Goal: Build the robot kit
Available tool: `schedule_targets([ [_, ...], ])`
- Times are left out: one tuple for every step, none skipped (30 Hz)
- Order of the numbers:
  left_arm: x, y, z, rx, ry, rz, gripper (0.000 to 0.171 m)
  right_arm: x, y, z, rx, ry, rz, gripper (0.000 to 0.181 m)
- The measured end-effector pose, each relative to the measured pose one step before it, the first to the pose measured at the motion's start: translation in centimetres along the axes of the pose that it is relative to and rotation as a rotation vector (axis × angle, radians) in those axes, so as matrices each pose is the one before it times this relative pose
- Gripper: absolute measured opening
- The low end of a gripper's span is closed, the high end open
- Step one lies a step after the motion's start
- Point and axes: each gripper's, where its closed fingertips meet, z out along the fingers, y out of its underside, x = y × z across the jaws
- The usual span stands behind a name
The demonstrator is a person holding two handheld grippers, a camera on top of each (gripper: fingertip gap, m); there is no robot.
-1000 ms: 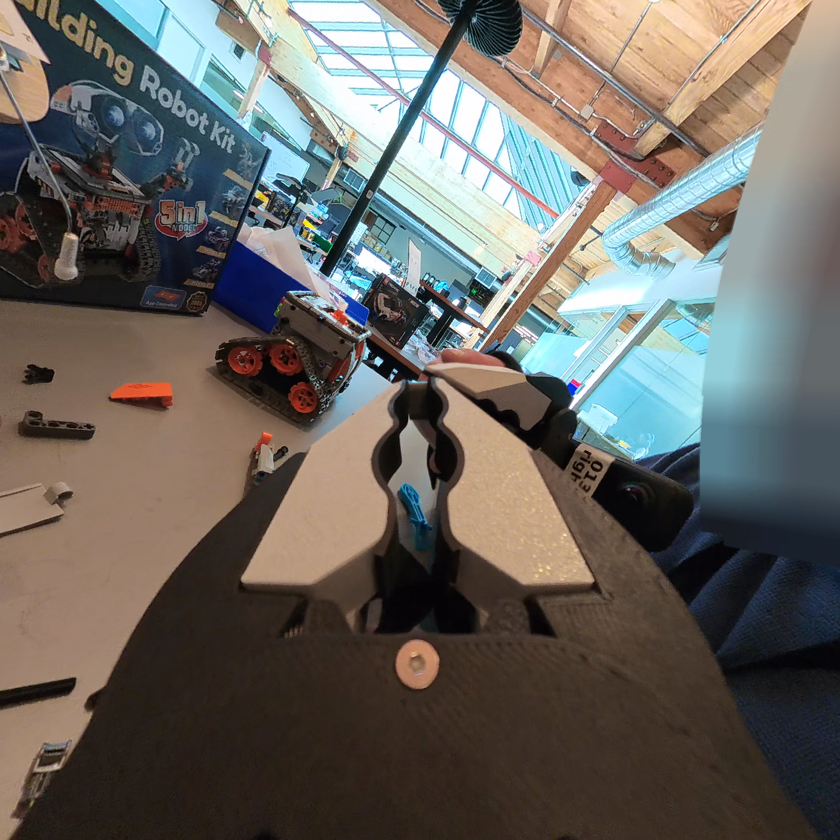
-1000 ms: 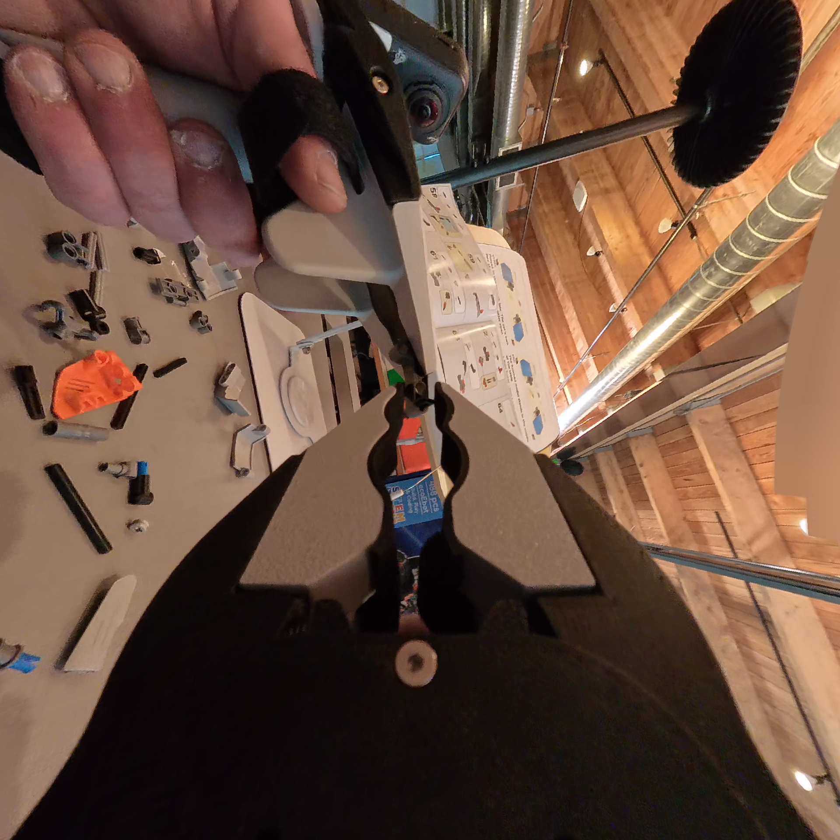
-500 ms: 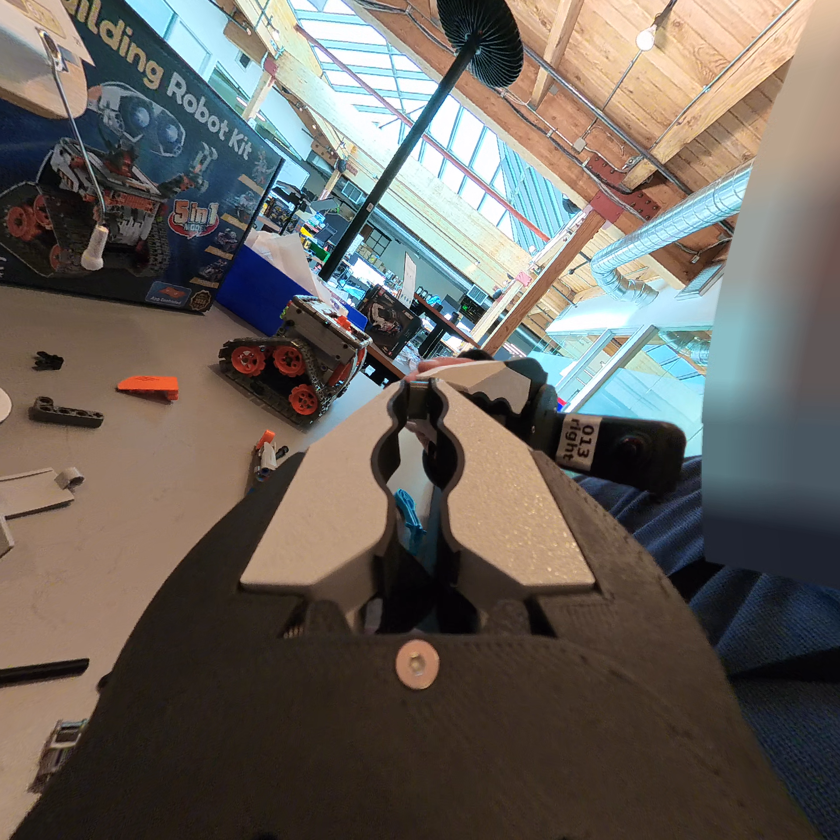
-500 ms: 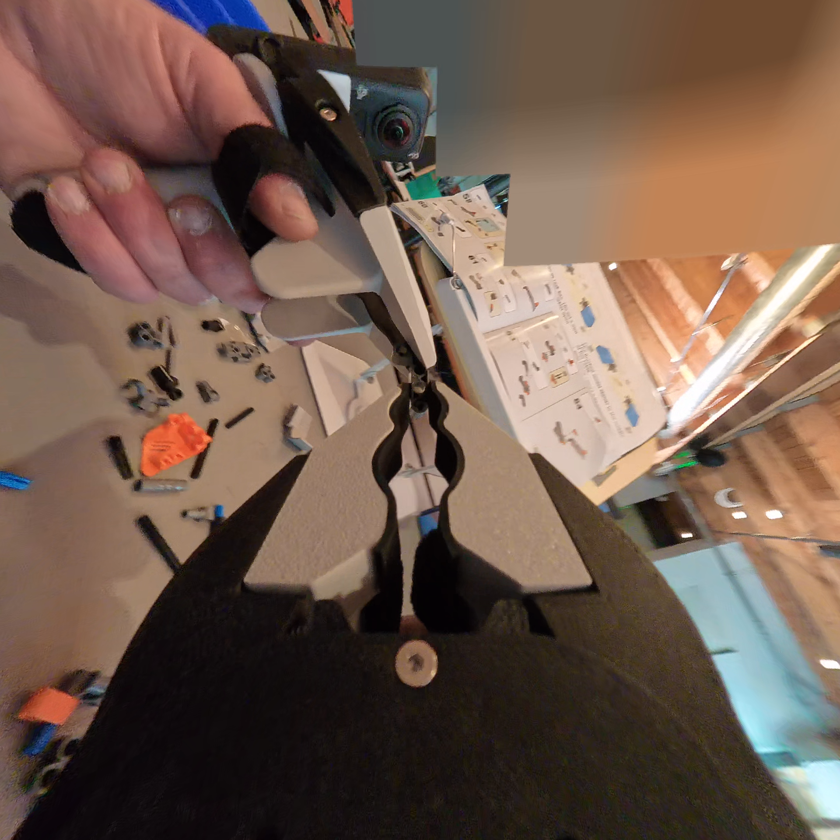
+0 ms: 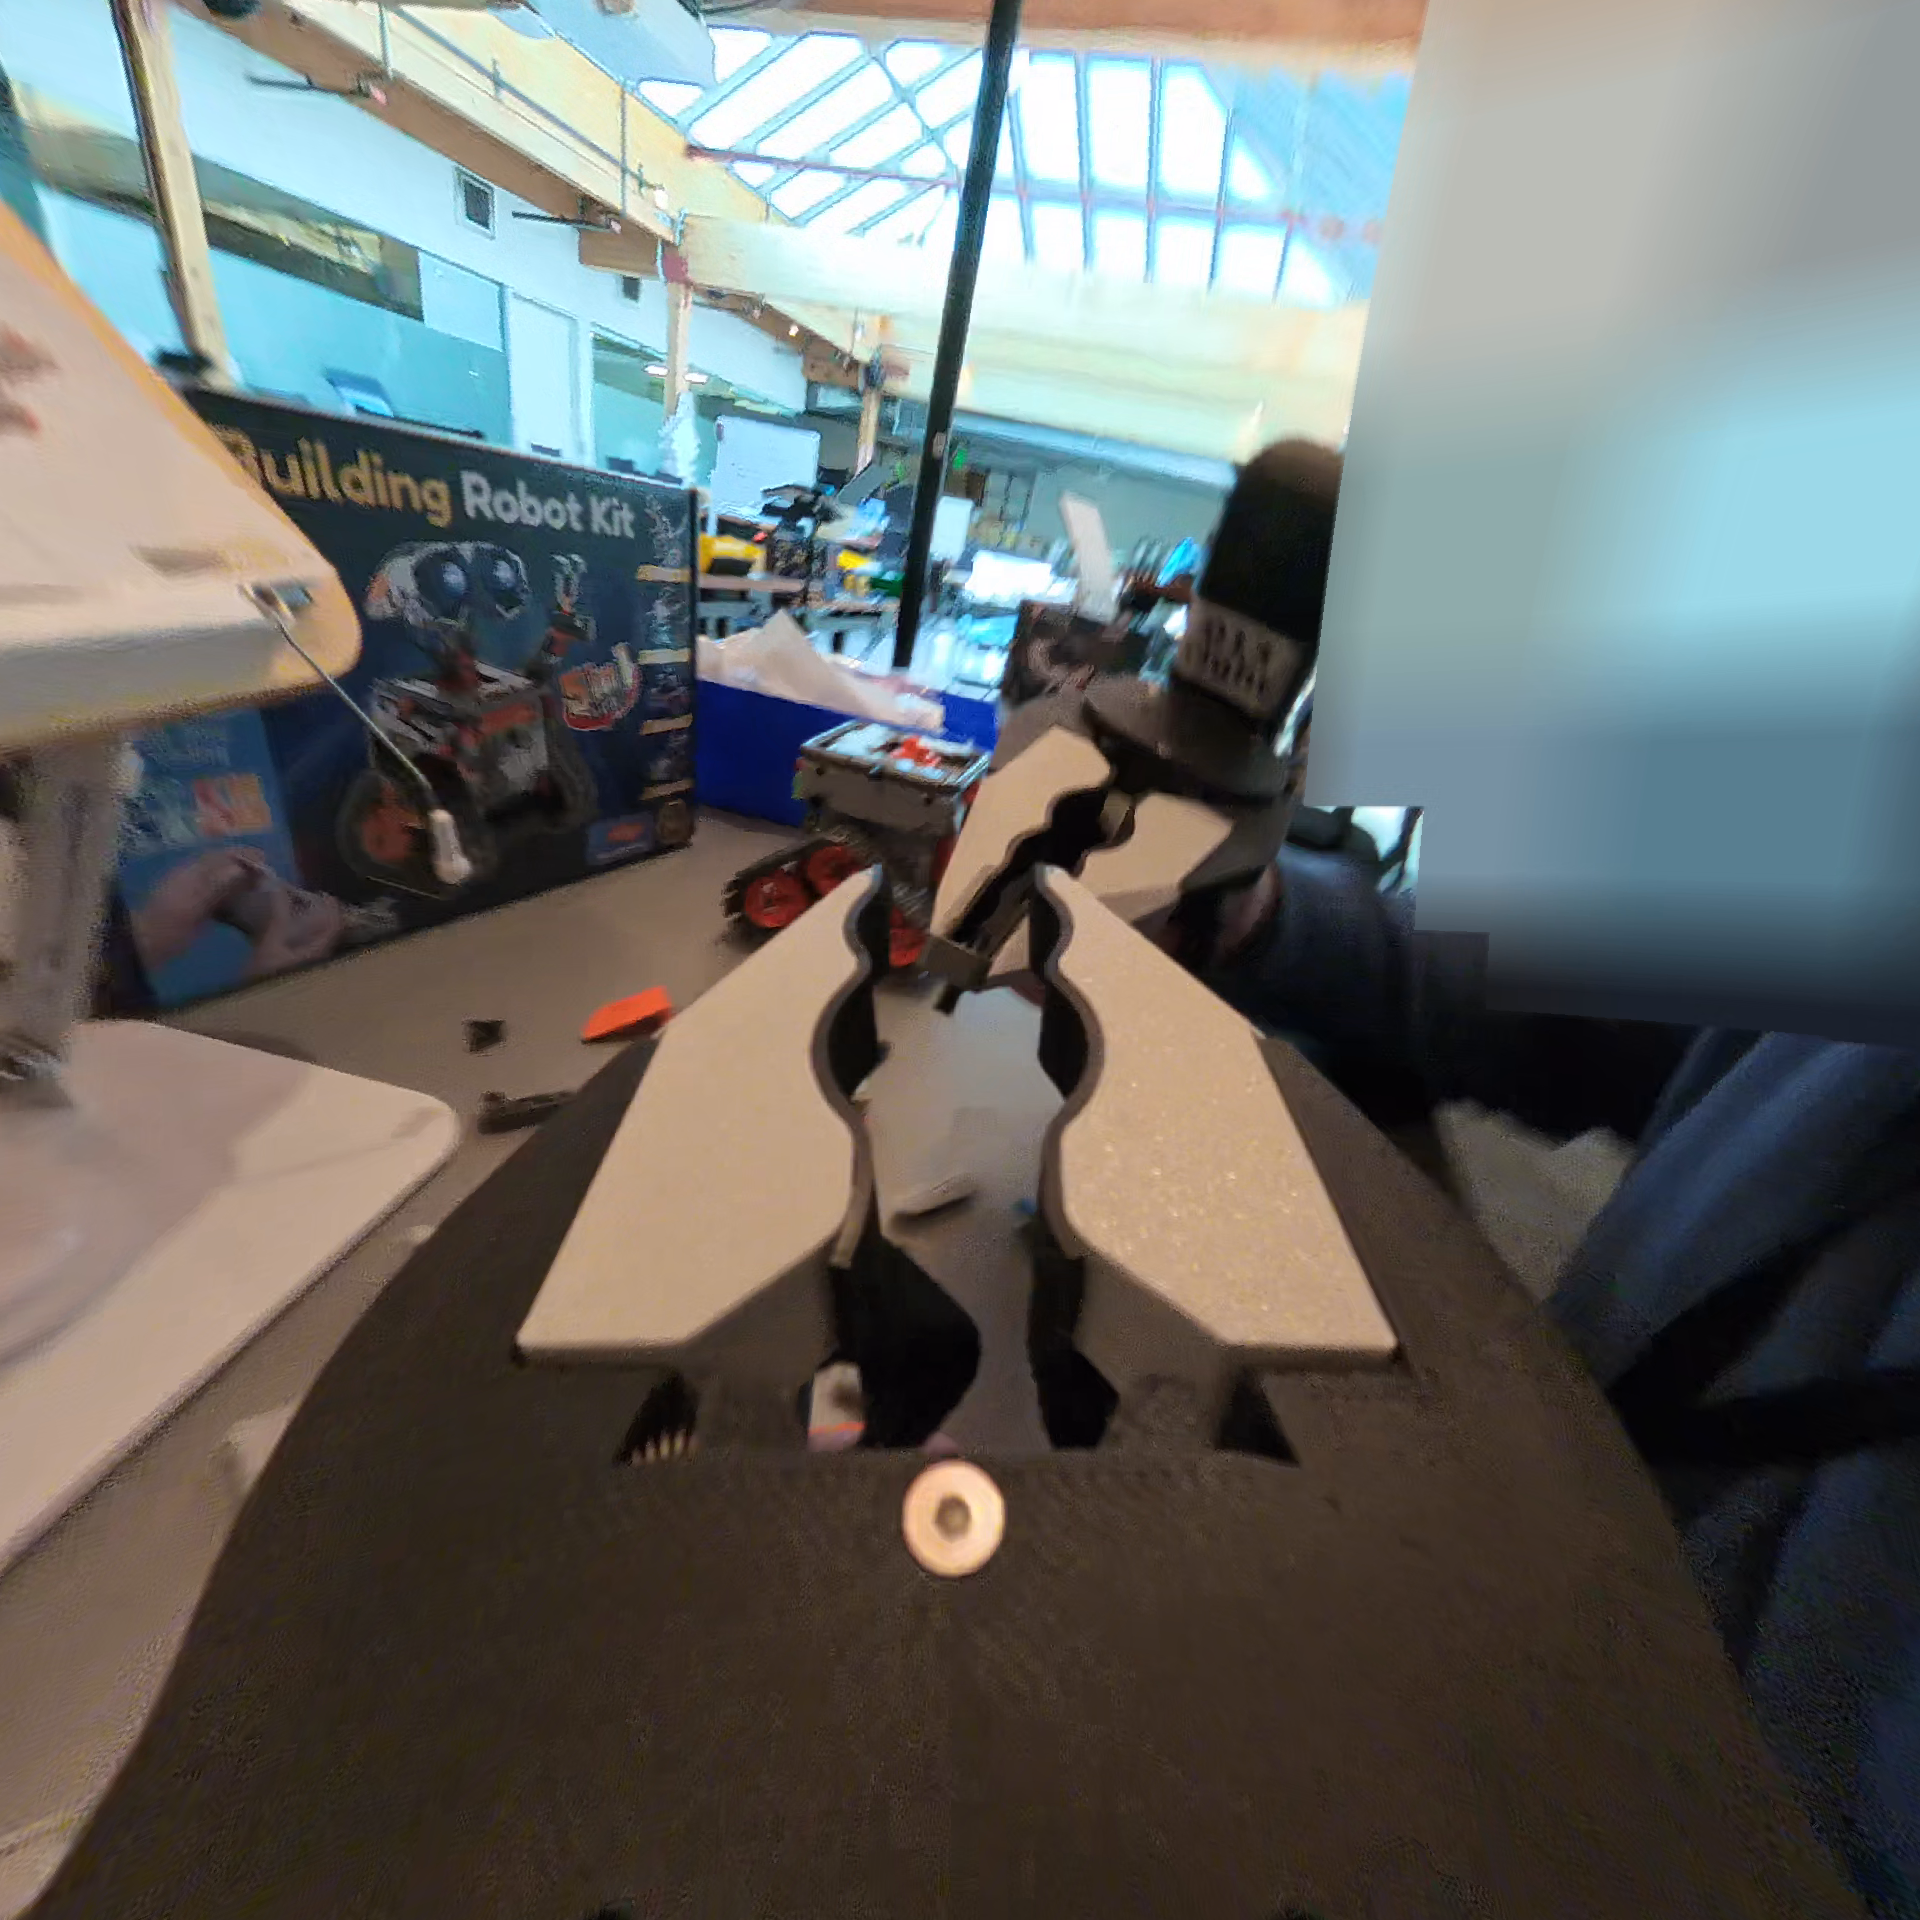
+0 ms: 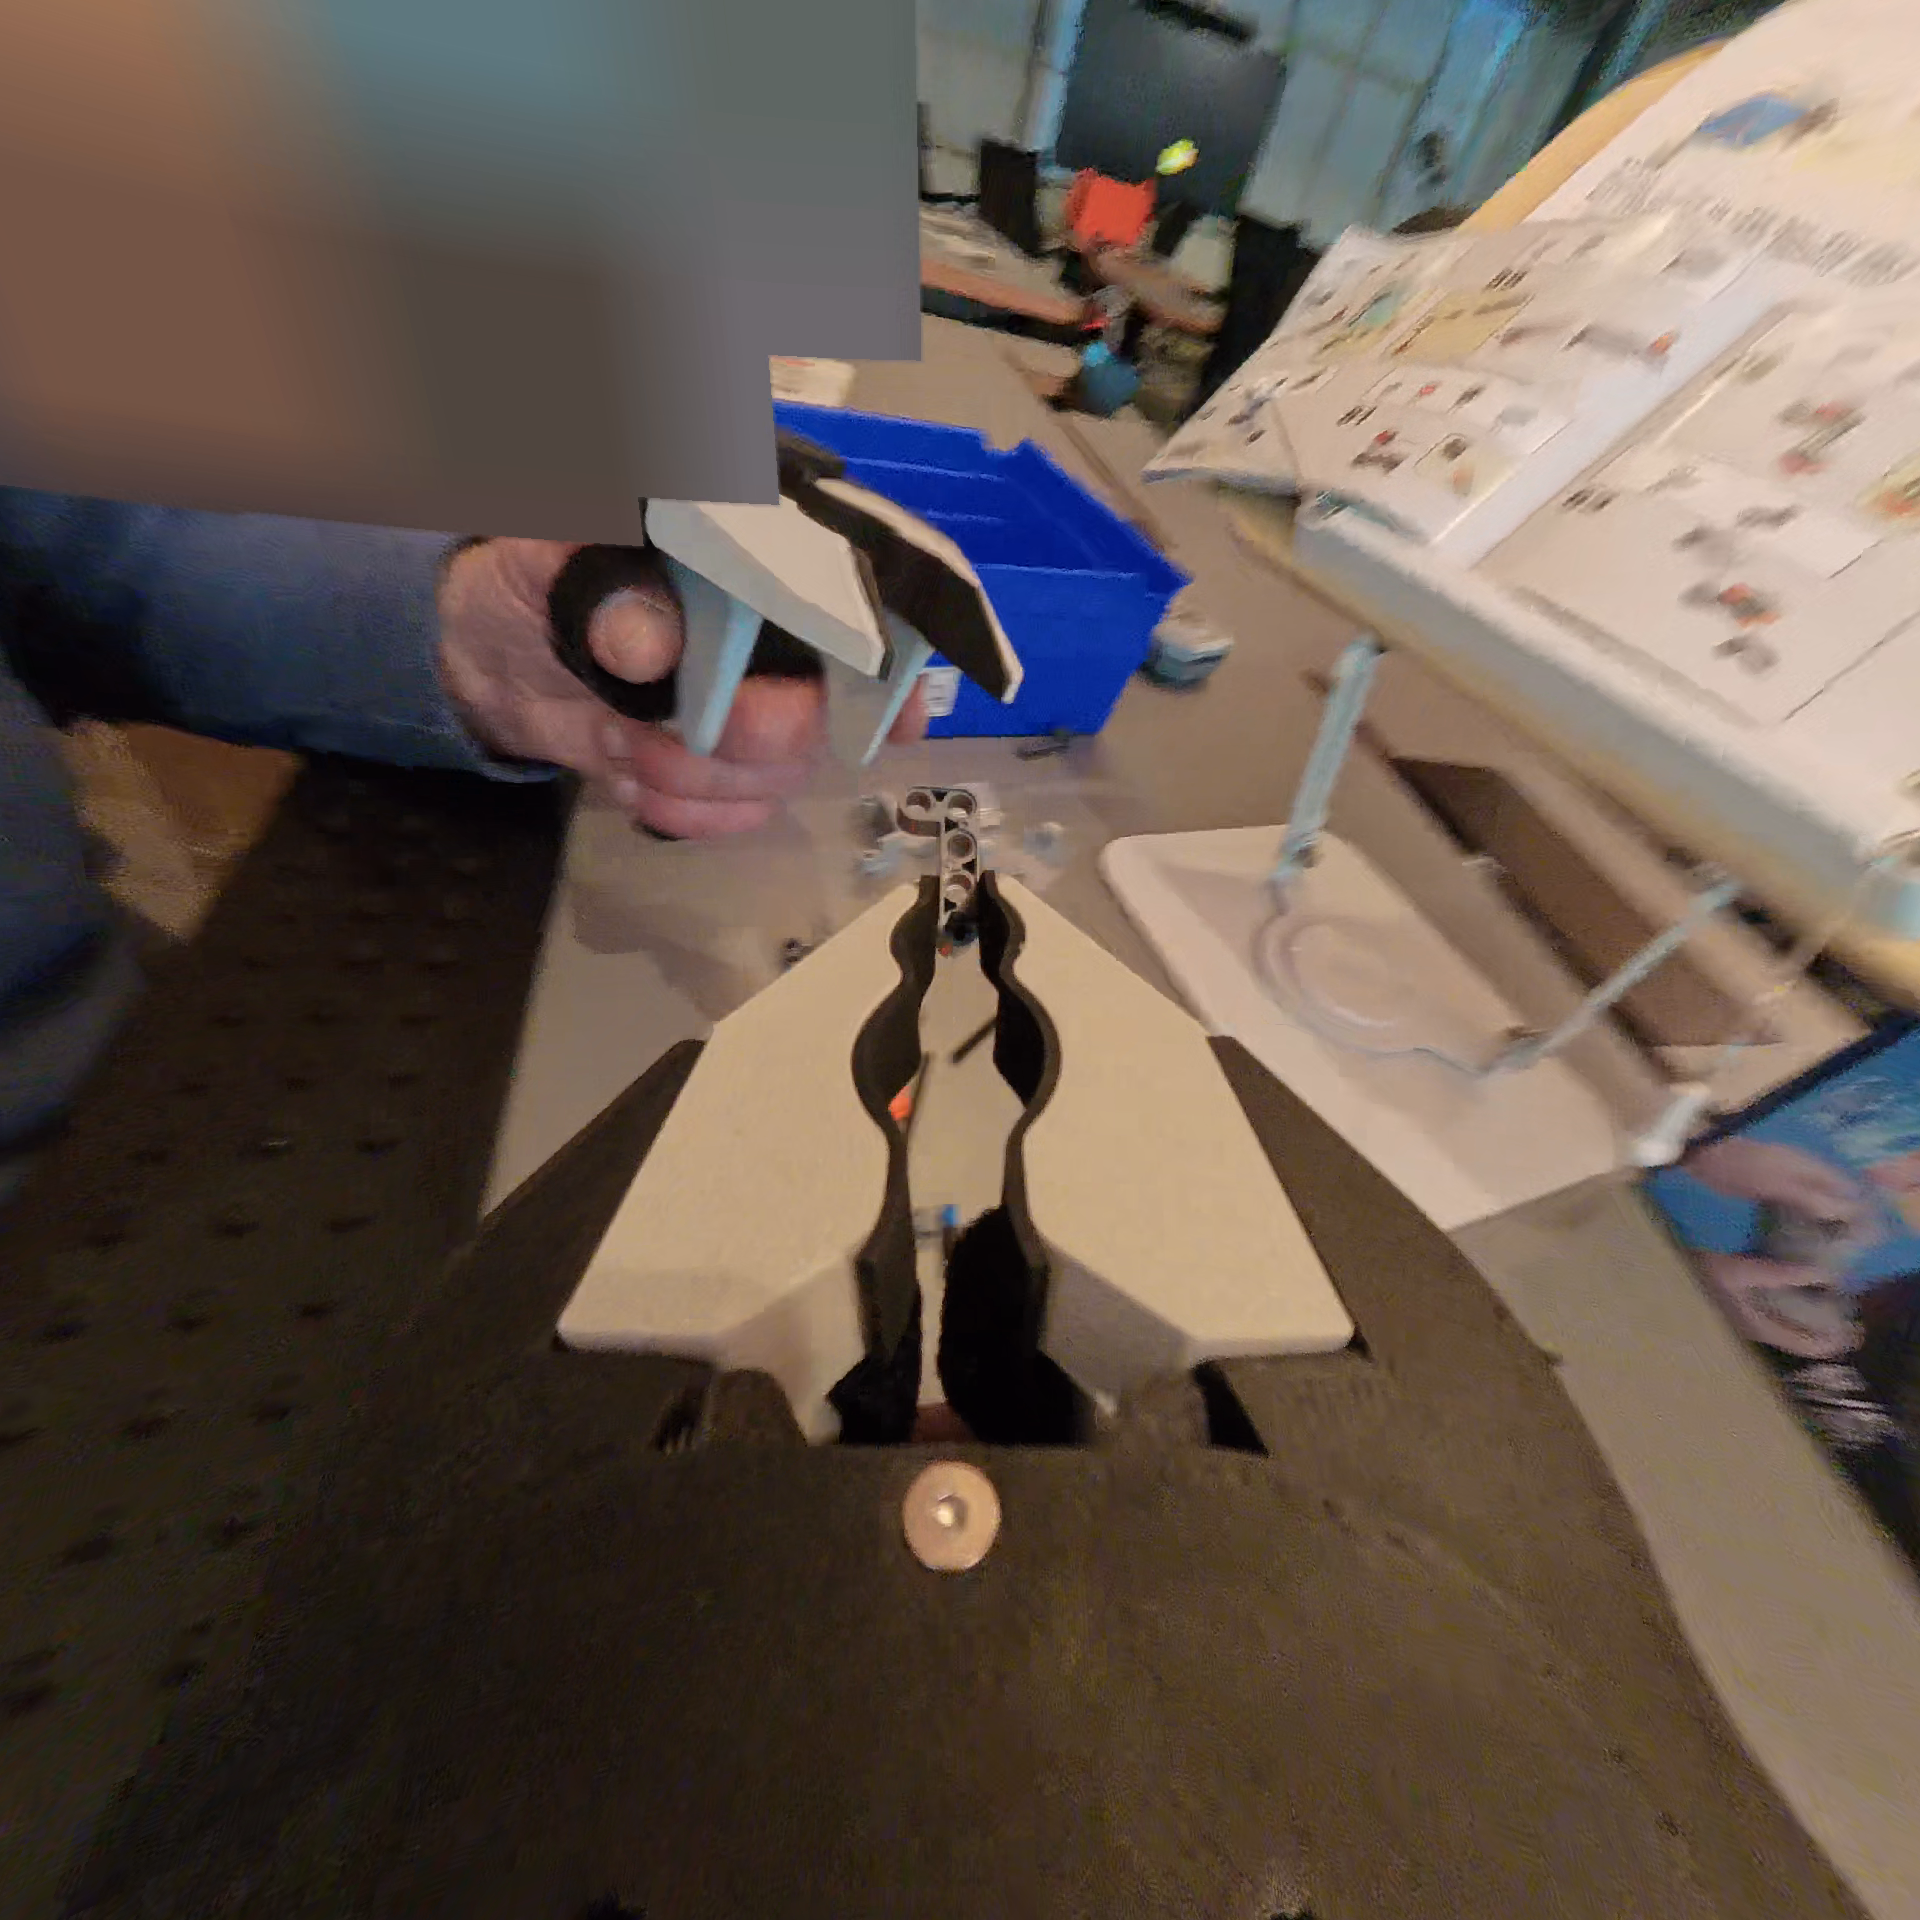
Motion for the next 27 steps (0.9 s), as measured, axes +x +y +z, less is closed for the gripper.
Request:
schedule_targets([
  [0.029, 0.500, -0.032, -0.04777, -0.0212, 0.1182, 0.025, -0.107, 0.063, -0.072, 0.0063, -0.0394, 0.0564, 0.005],
  [0.043, 0.547, 0.037, -0.04711, -0.0221, 0.1116, 0.028, -0.029, -0.063, -0.084, 0.0147, -0.0262, 0.0378, 0.005],
  [0.124, 0.586, 0.116, -0.05063, -0.0245, 0.1223, 0.029, -0.067, 0.035, -0.032, 0.0063, -0.0243, 0.0324, 0.005],
  [0.218, 0.418, 0.097, -0.04029, -0.0250, 0.1334, 0.031, 0.046, -0.098, -0.057, 0.0162, -0.0107, 0.0245, 0.005],
  [0.419, 0.050, 0.056, -0.01957, -0.0160, 0.1266, 0.032, -0.232, -0.026, -0.015, 0.0084, -0.0265, 0.0290, 0.005],
  [0.659, -0.073, 0.088, -0.01474, 0.0015, 0.1064, 0.032, -0.591, 0.190, 0.080, -0.0090, -0.0450, 0.0251, 0.005],
  [0.603, -0.007, 0.143, -0.01803, 0.0015, 0.0936, 0.032, -0.455, 0.259, 0.127, -0.0141, -0.0315, 0.0114, 0.005],
  [0.693, -0.044, 0.107, -0.01133, 0.0082, 0.0937, 0.030, -0.335, 0.165, 0.123, -0.0095, -0.0259, 0.0148, 0.005],
  [0.671, -0.130, 0.104, -0.00407, 0.0080, 0.0837, 0.028, -0.403, 0.200, 0.138, -0.0123, -0.0348, 0.0251, 0.005],
  [0.441, -0.078, 0.104, -0.00688, 0.0021, 0.0581, 0.024, -0.238, 0.341, 0.150, -0.0193, -0.0207, 0.0138, 0.005],
  [0.231, 0.008, 0.099, -0.00861, -0.0004, 0.0314, 0.015, -0.135, 0.376, 0.134, -0.0194, -0.0098, 0.0034, 0.005],
  [0.292, -0.039, 0.040, -0.00011, 0.0101, 0.0188, 0.008, -0.275, 0.410, 0.157, -0.0209, -0.0210, 0.0151, 0.005],
  [0.338, -0.201, -0.007, 0.01140, 0.0126, 0.0038, 0.000, -0.173, 0.024, 0.004, 0.0046, -0.0188, 0.0183, 0.005],
  [0.021, -0.283, -0.004, 0.01601, -0.0077, -0.0126, 0.000, -0.147, -0.170, -0.128, 0.0130, -0.0215, 0.0239, 0.005],
  [0.234, -0.140, -0.008, 0.00762, 0.0137, -0.0158, 0.000, -0.220, 0.188, -0.019, -0.0115, -0.0247, 0.0216, 0.005],
  [-0.025, 0.086, 0.029, -0.00620, -0.0005, -0.0125, 0.000, 0.004, 0.114, 0.015, -0.0051, -0.0029, 0.0051, 0.005],
  [-0.188, 0.073, -0.010, -0.00189, -0.0089, -0.0116, 0.000, 0.187, -0.165, -0.003, 0.0116, 0.0153, -0.0079, 0.005],
  [0.038, -0.138, -0.080, 0.01370, 0.0076, -0.0190, 0.000, -0.092, -0.050, 0.020, 0.0002, -0.0053, 0.0021, 0.005],
  [0.037, -0.101, -0.065, 0.01022, 0.0071, -0.0182, 0.000, -0.115, 0.000, 0.000, -0.0044, -0.0058, -0.0015, 0.005],
  [-0.031, -0.011, -0.058, 0.00375, -0.0016, 0.0021, 0.000, -0.020, -0.001, 0.001, -0.0038, 0.0037, -0.0079, 0.005],
  [-0.091, -0.096, -0.096, 0.00522, -0.0103, 0.0203, 0.000, -0.112, 0.005, -0.010, -0.0010, -0.0072, 0.0013, 0.005],
  [-0.044, -0.097, -0.098, 0.00195, -0.0060, 0.0228, 0.005, -0.089, 0.010, -0.025, 0.0017, -0.0094, 0.0054, 0.005],
  [0.079, 0.085, -0.013, -0.01220, 0.0032, 0.0257, 0.015, 0.009, -0.017, -0.052, 0.0047, -0.0045, 0.0072, 0.005],
  [0.255, 0.137, 0.027, -0.01440, 0.0095, 0.0353, 0.021, -0.118, 0.008, -0.044, 0.0017, -0.0119, 0.0082, 0.005],
  [0.351, 0.081, 0.030, -0.01269, 0.0139, 0.0307, 0.023, -0.099, 0.149, 0.004, -0.0074, -0.0089, 0.0041, 0.005],
  [0.289, -0.005, 0.031, -0.00959, 0.0145, 0.0193, 0.022, -0.107, 0.274, 0.043, -0.0153, -0.0073, -0.0022, 0.005],
  [0.180, -0.168, -0.014, 0.00114, 0.0096, 0.0156, 0.018, -0.235, 0.185, 0.050, -0.0093, -0.0150, 0.0023, 0.005],
])
